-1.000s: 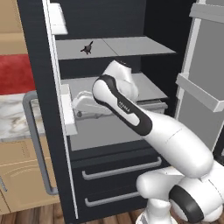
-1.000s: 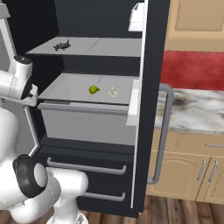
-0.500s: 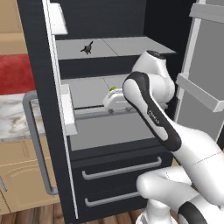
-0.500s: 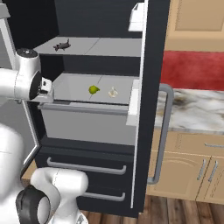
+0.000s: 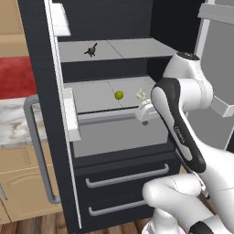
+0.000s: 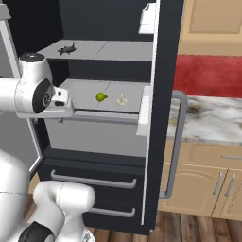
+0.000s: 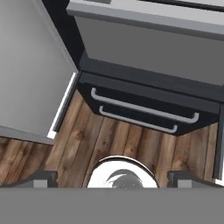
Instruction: Open the fridge, remove the pear, garlic, and fish, and place them on any counter.
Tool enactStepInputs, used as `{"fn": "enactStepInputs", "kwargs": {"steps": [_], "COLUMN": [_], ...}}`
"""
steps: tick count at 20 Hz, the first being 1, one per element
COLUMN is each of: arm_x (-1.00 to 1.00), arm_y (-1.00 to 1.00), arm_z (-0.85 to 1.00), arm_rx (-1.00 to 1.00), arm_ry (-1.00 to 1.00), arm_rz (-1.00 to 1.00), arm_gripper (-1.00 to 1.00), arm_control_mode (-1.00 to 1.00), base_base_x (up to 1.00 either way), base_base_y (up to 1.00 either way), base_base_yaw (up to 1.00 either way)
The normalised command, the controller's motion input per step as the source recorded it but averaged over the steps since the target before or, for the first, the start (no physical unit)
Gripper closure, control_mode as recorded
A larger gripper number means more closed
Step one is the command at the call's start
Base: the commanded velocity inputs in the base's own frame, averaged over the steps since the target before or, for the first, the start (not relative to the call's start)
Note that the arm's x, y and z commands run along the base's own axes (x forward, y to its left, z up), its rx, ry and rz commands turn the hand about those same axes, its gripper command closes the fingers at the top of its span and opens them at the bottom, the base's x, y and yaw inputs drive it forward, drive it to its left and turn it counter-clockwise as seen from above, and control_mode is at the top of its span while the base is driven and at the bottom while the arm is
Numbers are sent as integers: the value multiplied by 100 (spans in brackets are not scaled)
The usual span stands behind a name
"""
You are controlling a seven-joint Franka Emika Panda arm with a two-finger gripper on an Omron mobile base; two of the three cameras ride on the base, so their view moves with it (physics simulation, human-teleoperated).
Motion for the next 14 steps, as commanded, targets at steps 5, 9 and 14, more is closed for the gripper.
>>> {"fn": "enactStepInputs", "kwargs": {"steps": [5,9,14], "arm_x": [-65,-3,0], "arm_y": [-26,0,0], "arm_z": [0,0,0], "arm_rx": [-2,0,0], "arm_ry": [0,0,0], "arm_rz": [-10,-2,0], "arm_gripper": [-100,-100,-100], "arm_control_mode": [-100,100,100], "base_base_x": [0,10,84], "base_base_y": [0,0,6], "base_base_yaw": [0,-1,-7]}}
